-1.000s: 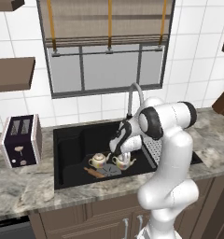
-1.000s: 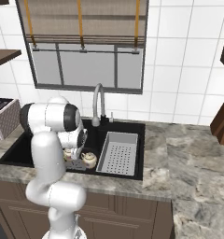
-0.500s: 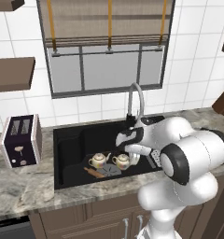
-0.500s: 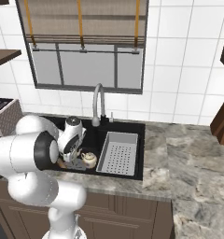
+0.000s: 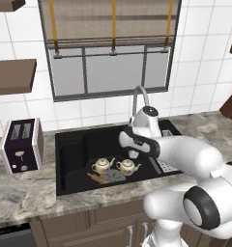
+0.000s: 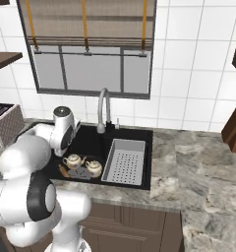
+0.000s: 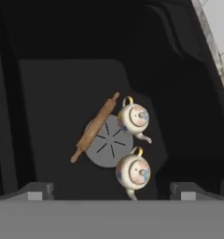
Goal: Pick the teapot and teapot and place them in the sink. Then turn on the water.
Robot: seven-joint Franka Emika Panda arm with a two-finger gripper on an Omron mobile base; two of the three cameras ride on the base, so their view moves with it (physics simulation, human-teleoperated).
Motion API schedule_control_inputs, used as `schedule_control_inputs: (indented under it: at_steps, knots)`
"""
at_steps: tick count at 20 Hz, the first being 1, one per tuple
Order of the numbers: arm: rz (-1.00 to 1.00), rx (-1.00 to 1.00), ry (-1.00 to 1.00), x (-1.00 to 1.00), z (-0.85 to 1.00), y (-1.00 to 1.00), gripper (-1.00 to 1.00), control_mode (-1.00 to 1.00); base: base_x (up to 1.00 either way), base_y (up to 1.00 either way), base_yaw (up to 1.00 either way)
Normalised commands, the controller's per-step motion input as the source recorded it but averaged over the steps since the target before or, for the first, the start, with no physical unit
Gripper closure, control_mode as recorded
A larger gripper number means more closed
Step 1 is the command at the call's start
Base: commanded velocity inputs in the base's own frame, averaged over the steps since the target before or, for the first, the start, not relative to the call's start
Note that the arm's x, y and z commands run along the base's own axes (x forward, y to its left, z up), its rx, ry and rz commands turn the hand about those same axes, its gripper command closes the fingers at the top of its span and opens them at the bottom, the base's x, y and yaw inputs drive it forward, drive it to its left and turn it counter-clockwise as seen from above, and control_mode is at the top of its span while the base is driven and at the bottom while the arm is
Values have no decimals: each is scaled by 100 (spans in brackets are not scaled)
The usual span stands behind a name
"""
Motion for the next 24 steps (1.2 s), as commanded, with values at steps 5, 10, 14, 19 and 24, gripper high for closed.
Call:
schedule_control_inputs:
  at_steps: [5, 10, 14, 19, 24]
  knots:
    - [-2, 0, -5, -26, 100, -2, -100, -100, 0, 0, 0]
    - [-7, 6, -5, -49, 99, -18, -100, -100, 0, 0, 0]
    - [-8, 18, -1, -49, 54, -42, -100, -100, 0, 0, 0]
    - [-7, 26, -5, -46, 33, -65, -100, -100, 0, 0, 0]
    - [-7, 28, -7, -37, 53, -60, -100, -100, 0, 0, 0]
